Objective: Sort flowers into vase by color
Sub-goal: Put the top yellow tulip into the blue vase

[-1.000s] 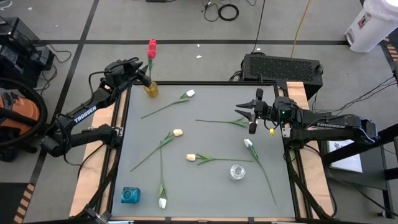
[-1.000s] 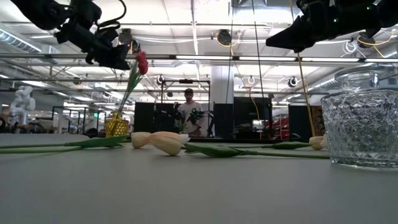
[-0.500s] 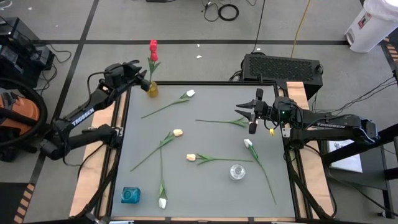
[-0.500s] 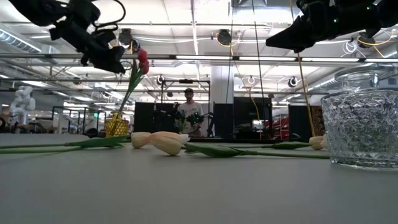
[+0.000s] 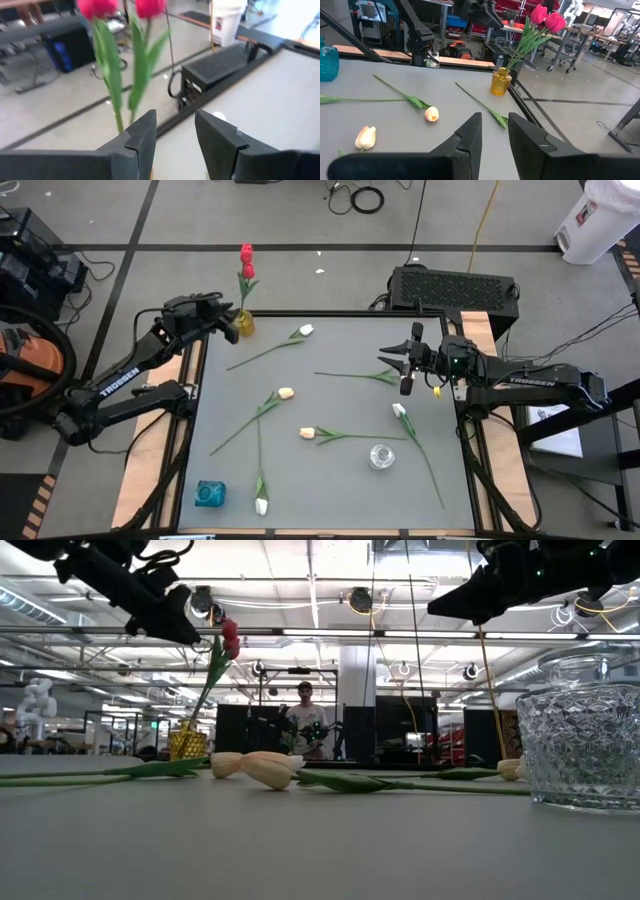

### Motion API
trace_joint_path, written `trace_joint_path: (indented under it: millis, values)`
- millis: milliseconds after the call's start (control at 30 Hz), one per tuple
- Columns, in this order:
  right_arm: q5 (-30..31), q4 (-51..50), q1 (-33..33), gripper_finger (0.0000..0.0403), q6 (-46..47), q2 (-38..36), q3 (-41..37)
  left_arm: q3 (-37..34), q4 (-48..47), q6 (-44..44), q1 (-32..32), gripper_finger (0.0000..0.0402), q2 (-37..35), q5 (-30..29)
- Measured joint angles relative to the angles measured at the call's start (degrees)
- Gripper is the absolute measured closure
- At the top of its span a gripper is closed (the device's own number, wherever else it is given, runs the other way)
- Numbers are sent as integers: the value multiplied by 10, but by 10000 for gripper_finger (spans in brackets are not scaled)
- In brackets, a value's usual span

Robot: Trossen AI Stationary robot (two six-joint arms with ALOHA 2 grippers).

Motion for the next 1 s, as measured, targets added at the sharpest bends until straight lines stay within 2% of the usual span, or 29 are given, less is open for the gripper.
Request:
trace_joint_path:
  millis: [600, 1000]
  values:
    - [0, -28, 0, 316, 7, 0, 0, 0, -101, -76, -143, 258, 0, 0]
    - [0, -30, 0, 316, 7, 0, 0, 0, -96, -136, -259, 258, 6, -1]
